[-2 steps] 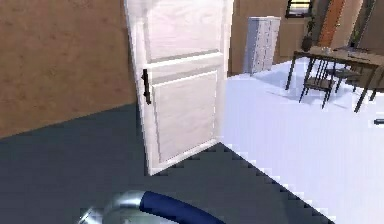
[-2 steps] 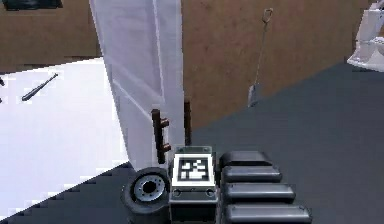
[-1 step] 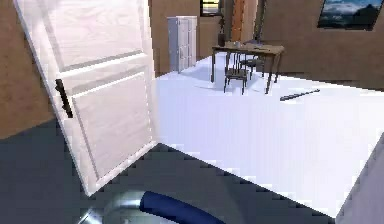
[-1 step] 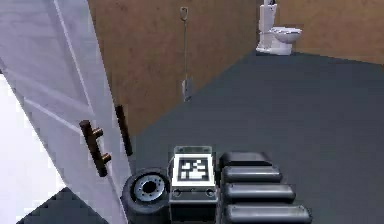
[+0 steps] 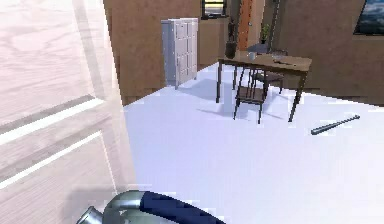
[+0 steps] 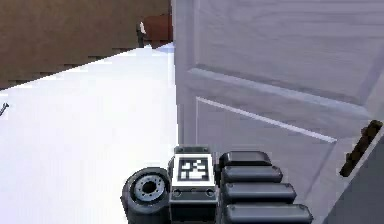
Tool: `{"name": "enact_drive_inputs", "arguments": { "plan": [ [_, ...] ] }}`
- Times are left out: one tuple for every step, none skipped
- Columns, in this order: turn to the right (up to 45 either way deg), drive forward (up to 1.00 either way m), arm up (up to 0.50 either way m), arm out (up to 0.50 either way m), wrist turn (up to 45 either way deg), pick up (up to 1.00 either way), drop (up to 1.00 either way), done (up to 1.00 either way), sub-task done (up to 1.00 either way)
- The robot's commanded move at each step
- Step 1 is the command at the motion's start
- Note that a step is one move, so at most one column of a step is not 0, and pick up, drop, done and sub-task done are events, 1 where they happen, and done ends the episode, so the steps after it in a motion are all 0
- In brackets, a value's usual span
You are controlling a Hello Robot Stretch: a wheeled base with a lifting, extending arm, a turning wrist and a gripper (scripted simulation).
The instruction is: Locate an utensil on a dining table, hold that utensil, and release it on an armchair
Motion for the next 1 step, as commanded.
{"name": "enact_drive_inputs", "arguments": {
  "plan": [
    [0.0,0.95,0.00,0.00,0.0,0.00,0.00,0.00,0.00]
  ]
}}
